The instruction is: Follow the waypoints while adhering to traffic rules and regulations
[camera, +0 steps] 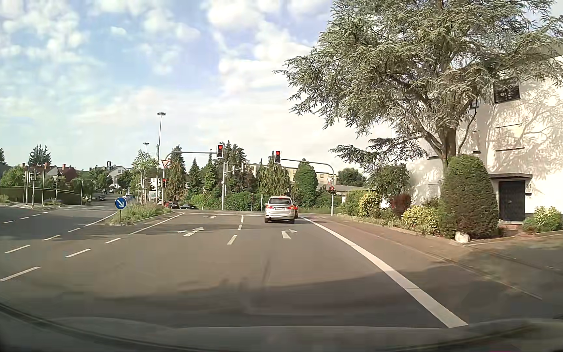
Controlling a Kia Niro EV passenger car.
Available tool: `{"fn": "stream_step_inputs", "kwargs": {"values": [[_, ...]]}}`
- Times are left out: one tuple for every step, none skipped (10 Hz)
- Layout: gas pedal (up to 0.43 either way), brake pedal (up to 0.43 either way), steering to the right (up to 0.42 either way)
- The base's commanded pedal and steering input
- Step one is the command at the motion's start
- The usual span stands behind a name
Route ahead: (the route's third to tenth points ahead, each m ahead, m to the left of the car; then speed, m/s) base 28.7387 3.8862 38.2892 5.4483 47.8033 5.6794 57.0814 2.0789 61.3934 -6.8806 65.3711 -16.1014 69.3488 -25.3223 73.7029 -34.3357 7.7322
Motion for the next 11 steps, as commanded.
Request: {"fn": "stream_step_inputs", "kwargs": {"values": [[0.000,0.280,-0.016],[0.000,0.280,-0.016],[0.000,0.280,-0.016],[0.000,0.280,-0.016],[0.000,0.280,-0.015],[0.000,0.287,-0.015],[0.000,0.287,-0.014],[0.000,0.287,-0.014],[0.000,0.287,-0.015],[0.000,0.287,-0.014],[0.000,0.293,-0.014]]}}
